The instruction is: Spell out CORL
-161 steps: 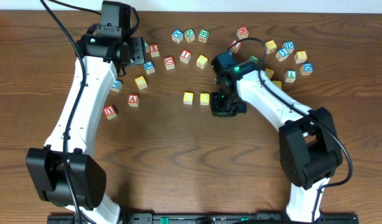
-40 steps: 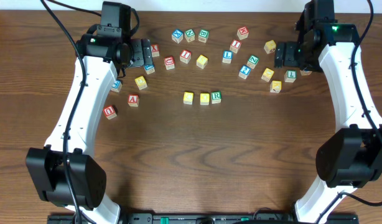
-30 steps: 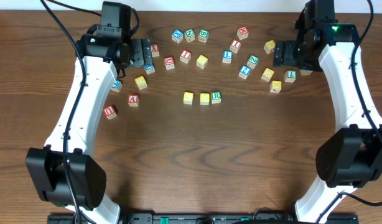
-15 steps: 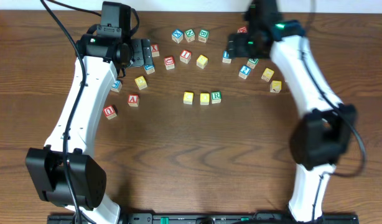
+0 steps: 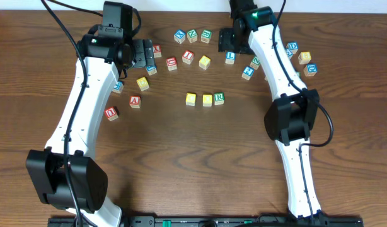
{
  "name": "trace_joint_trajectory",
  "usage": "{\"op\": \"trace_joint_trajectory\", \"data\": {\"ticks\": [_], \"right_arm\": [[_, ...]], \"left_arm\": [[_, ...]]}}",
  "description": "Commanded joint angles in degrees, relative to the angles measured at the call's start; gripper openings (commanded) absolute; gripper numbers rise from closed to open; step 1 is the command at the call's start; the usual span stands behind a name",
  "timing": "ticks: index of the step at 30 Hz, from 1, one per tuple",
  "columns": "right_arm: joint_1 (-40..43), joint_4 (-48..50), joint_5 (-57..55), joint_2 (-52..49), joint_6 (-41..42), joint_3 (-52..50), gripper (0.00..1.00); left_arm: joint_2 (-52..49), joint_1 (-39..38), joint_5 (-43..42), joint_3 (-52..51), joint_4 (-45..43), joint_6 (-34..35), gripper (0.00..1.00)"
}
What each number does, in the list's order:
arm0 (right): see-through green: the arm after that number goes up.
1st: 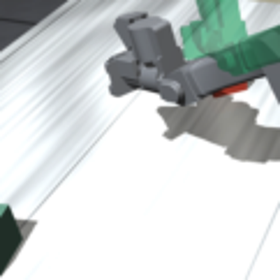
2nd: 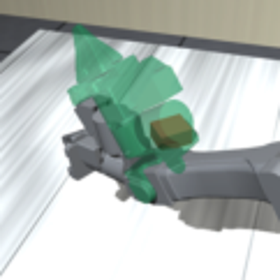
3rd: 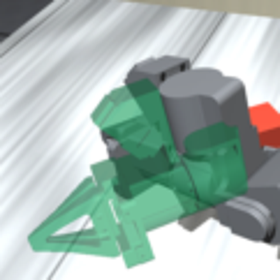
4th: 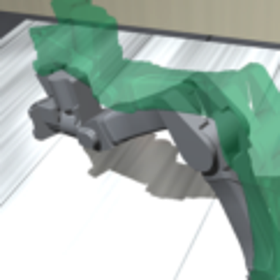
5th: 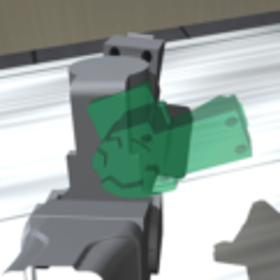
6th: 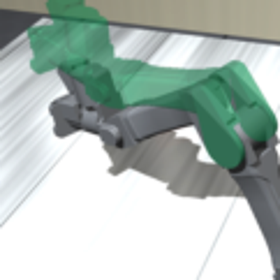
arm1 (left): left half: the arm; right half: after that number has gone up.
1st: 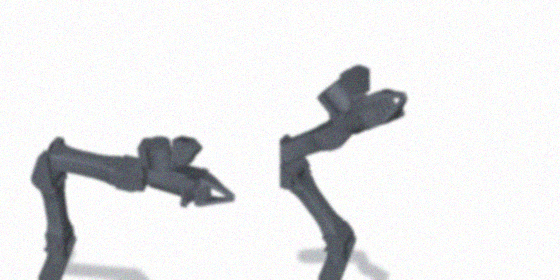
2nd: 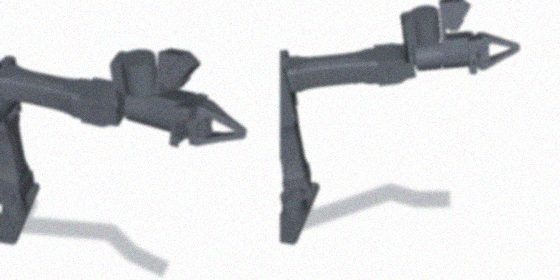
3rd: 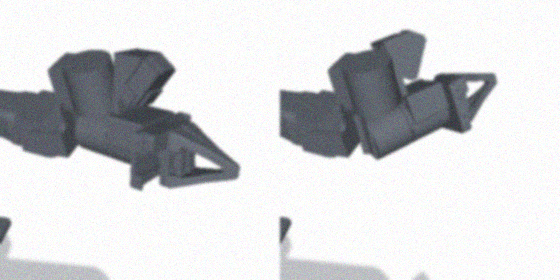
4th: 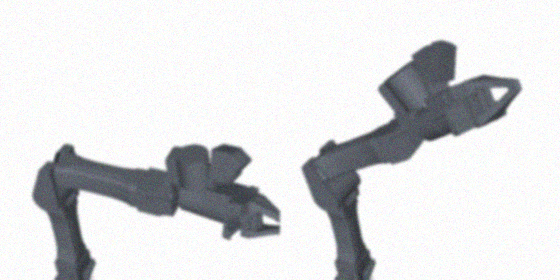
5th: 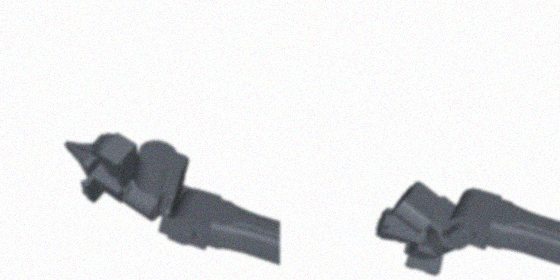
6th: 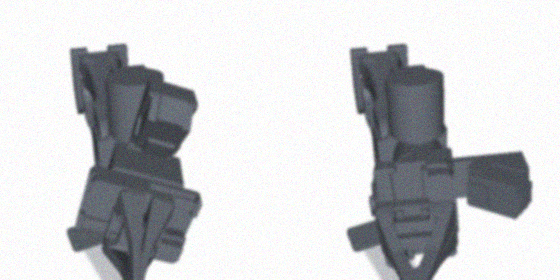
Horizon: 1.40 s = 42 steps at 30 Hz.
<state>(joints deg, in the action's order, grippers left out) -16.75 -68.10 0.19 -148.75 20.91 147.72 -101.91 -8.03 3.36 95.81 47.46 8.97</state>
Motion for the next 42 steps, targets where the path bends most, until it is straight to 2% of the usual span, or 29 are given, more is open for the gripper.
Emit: {"op": "trace_joint_trajectory", "data": {"ticks": [1, 14, 34, 38, 42], "right_arm": [[0.2, 0.2, -1.4, -1.7, 1.3, 1.3, 0.71], [0.2, 1.7, -3.7, -4.2, 1.1, 1.1, 0.52], [-0.2, 4.1, -3.9, -7.5, 0.1, 0.3, 0.49], [-0.2, 4.6, -4.6, -7.5, 0.0, 0.3, 0.45], [-0.1, 4.7, -5.2, -7.5, 0.0, 0.3, 0.36]], "left_arm": [[-0.8, -0.1, 0.1, 0.0, 0.1, -0.2, 0.98], [-0.8, -0.1, 0.1, 0.0, 0.1, -0.2, 0.98], [-0.8, -0.1, 0.1, 0.0, 0.1, -0.2, 0.98], [-0.8, -0.1, 0.1, 0.0, 0.1, -0.2, 0.98], [-0.8, -0.1, 0.1, 0.0, 0.1, -0.2, 0.98]]}}
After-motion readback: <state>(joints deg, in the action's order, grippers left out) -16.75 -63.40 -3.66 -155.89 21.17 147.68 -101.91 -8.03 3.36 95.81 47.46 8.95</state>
